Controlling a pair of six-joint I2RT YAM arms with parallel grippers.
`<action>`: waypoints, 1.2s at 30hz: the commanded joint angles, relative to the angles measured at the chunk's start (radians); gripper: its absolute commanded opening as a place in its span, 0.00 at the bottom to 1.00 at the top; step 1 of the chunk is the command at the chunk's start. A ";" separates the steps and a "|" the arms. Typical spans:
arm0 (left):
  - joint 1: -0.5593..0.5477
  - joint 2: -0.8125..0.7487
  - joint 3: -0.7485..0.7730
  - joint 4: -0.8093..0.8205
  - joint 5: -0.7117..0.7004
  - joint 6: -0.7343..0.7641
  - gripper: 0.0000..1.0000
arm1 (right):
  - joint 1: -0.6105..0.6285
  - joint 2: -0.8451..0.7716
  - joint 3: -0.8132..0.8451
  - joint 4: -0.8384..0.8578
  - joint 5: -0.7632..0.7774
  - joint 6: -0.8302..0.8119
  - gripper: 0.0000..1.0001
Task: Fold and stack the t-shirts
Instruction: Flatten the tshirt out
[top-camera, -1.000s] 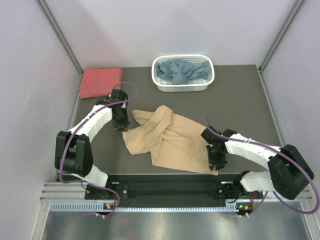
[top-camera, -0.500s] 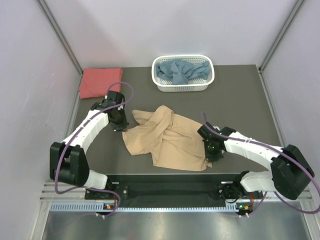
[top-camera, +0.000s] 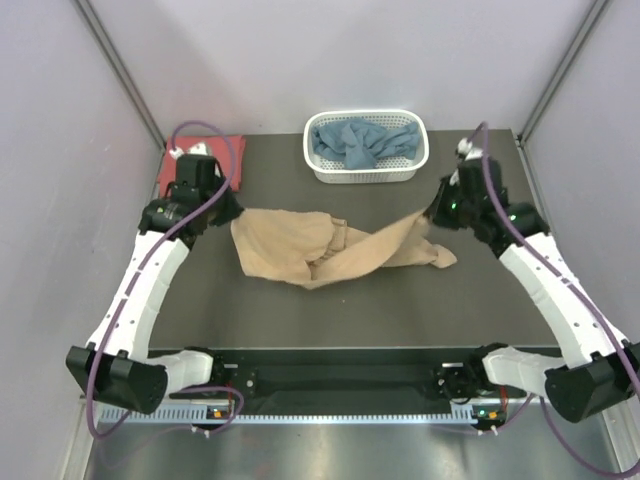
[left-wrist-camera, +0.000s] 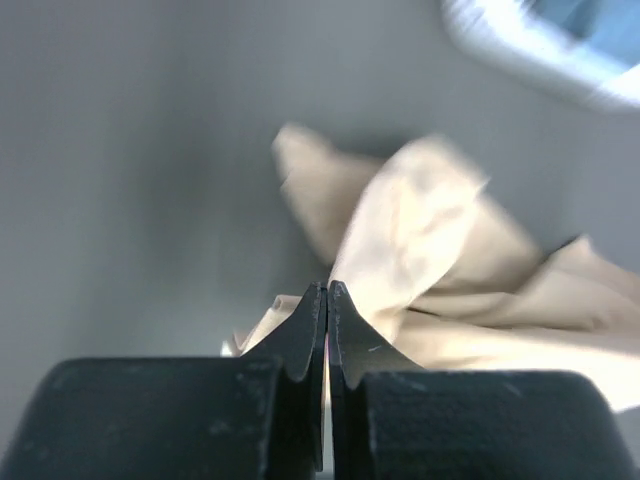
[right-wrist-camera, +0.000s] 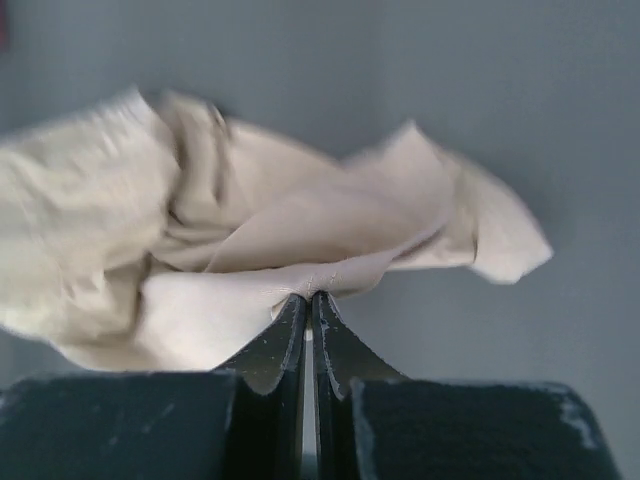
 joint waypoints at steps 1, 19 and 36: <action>0.007 -0.004 0.156 0.064 -0.054 -0.020 0.00 | -0.071 0.038 0.219 -0.003 -0.014 -0.109 0.00; 0.017 0.193 0.862 0.120 -0.168 0.060 0.00 | -0.247 0.205 0.864 -0.022 -0.060 -0.128 0.00; 0.010 0.001 1.040 0.466 -0.004 0.153 0.00 | -0.247 -0.097 0.947 -0.018 -0.177 -0.118 0.00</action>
